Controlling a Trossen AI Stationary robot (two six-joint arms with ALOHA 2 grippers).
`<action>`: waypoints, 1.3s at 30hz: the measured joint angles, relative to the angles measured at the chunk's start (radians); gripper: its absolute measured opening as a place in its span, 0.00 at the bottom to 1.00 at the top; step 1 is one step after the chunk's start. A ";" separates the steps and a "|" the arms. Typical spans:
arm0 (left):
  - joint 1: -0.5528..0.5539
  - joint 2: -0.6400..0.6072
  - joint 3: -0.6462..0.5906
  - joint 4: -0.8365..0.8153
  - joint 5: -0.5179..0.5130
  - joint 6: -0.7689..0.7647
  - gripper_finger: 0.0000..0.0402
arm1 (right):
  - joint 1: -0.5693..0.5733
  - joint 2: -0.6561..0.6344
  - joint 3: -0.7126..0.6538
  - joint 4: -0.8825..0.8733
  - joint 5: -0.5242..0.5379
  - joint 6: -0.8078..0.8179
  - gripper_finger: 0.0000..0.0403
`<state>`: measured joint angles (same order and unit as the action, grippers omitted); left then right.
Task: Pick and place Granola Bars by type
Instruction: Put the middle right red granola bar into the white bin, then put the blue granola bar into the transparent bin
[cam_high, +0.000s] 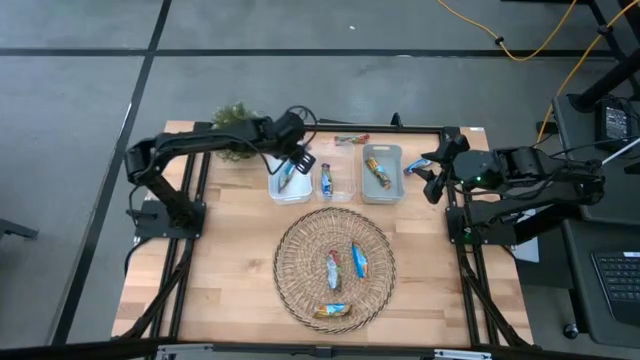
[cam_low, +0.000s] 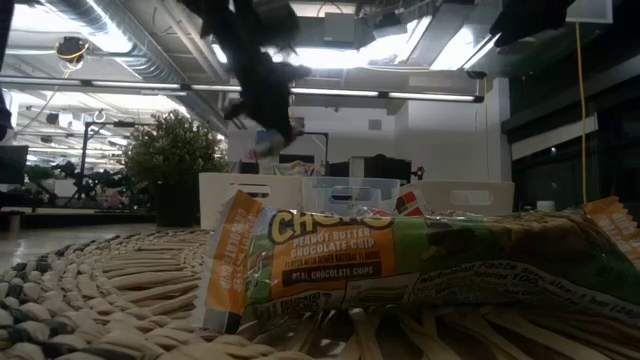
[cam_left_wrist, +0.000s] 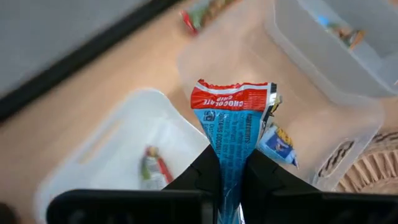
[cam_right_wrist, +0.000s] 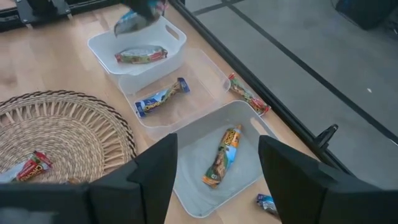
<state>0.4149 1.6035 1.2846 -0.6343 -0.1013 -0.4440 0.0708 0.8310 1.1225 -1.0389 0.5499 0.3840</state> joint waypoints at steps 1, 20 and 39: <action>0.000 0.012 -0.007 0.000 0.015 -0.005 0.07 | 0.000 0.000 0.000 -0.004 0.000 0.000 0.56; 0.000 -0.010 -0.018 -0.040 0.096 0.003 0.43 | -0.047 0.005 0.000 -0.075 -0.003 0.166 0.56; -0.069 -0.343 -0.018 -0.011 -0.122 -0.162 0.57 | -0.317 0.069 -0.057 -0.020 0.009 -0.045 0.62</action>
<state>0.3458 1.2607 1.2671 -0.6452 -0.2233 -0.6060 -0.2460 0.9005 1.0654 -1.0592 0.5591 0.3393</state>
